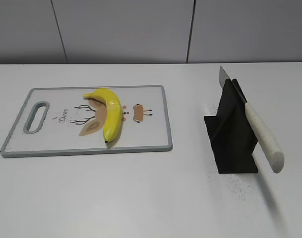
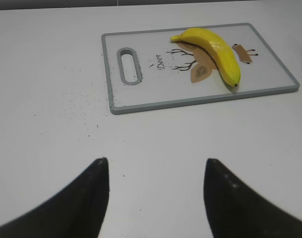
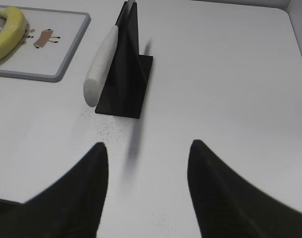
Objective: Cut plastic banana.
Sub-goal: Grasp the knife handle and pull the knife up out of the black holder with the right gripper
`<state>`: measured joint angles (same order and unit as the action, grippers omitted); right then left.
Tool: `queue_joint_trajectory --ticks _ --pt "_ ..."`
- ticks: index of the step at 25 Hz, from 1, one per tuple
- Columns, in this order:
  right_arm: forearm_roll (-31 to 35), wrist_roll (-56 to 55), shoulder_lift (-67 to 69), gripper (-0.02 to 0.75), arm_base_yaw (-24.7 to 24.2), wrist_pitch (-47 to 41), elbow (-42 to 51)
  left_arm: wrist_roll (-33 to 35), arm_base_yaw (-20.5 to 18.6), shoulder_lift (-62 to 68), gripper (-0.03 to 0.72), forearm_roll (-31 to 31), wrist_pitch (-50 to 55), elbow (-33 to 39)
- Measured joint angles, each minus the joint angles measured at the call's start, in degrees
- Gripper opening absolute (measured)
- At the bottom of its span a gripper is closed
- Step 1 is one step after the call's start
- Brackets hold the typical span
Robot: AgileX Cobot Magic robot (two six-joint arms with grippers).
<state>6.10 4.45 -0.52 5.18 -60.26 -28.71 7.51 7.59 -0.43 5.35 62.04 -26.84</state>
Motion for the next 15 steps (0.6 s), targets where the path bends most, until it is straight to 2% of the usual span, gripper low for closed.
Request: queue_joint_trajectory --ticks 7,9,12,15 --pt "0.0 0.0 0.0 0.394 0.0 0.0 0.0 0.0 0.0 0.0 0.589 0.0 0.0 0.0" --pt "0.0 0.0 0.4 0.463 0.0 -0.1 -0.1 0.0 0.0 0.0 0.589 0.0 0.0 0.0" --pt "0.0 0.0 3.2 0.61 0.0 -1.0 -1.1 0.0 0.0 0.0 0.589 0.0 0.0 0.0" --pt "0.0 0.0 7.6 0.638 0.0 -2.3 -3.8 0.0 0.0 0.0 0.589 0.0 0.0 0.0"
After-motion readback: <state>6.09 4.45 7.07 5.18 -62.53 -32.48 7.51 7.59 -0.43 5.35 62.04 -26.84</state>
